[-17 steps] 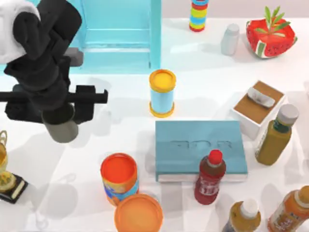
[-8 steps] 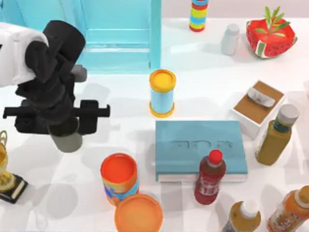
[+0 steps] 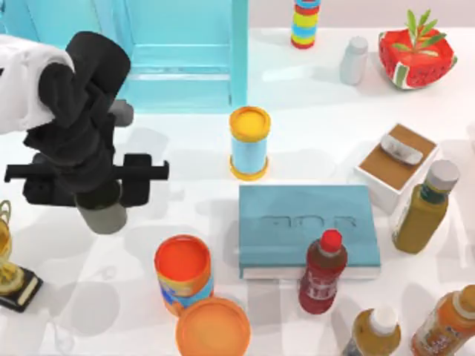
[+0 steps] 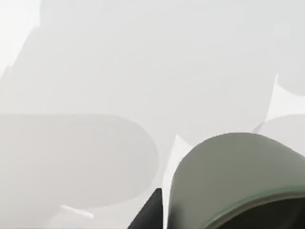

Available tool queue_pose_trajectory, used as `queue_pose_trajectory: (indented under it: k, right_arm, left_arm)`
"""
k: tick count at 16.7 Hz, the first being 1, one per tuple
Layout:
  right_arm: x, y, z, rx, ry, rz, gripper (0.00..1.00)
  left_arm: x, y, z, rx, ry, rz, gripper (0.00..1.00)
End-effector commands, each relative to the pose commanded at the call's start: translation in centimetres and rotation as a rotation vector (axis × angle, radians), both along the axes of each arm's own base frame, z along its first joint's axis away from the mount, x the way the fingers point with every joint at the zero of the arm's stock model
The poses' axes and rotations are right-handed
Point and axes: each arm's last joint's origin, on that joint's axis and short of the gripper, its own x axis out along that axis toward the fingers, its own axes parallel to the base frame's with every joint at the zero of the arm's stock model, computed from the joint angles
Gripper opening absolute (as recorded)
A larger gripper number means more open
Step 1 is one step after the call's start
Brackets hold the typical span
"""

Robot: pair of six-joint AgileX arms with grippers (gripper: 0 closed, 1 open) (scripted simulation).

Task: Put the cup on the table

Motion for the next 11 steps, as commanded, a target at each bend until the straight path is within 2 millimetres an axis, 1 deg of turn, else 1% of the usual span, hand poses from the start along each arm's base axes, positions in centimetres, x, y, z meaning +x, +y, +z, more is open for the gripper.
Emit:
queue_pose_trajectory:
  k: [5,6,11]
  right_arm:
    - [0.0,0.0,0.0,0.0,0.0,0.0,1.0]
    - [0.0,0.0,0.0,0.0,0.0,0.0,1.0]
    - [0.0,0.0,0.0,0.0,0.0,0.0,1.0]
  left_arm:
    - [0.0,0.0,0.0,0.0,0.0,0.0,0.98]
    - [0.0,0.0,0.0,0.0,0.0,0.0,1.0]
    - [0.0,0.0,0.0,0.0,0.0,0.0,1.0]
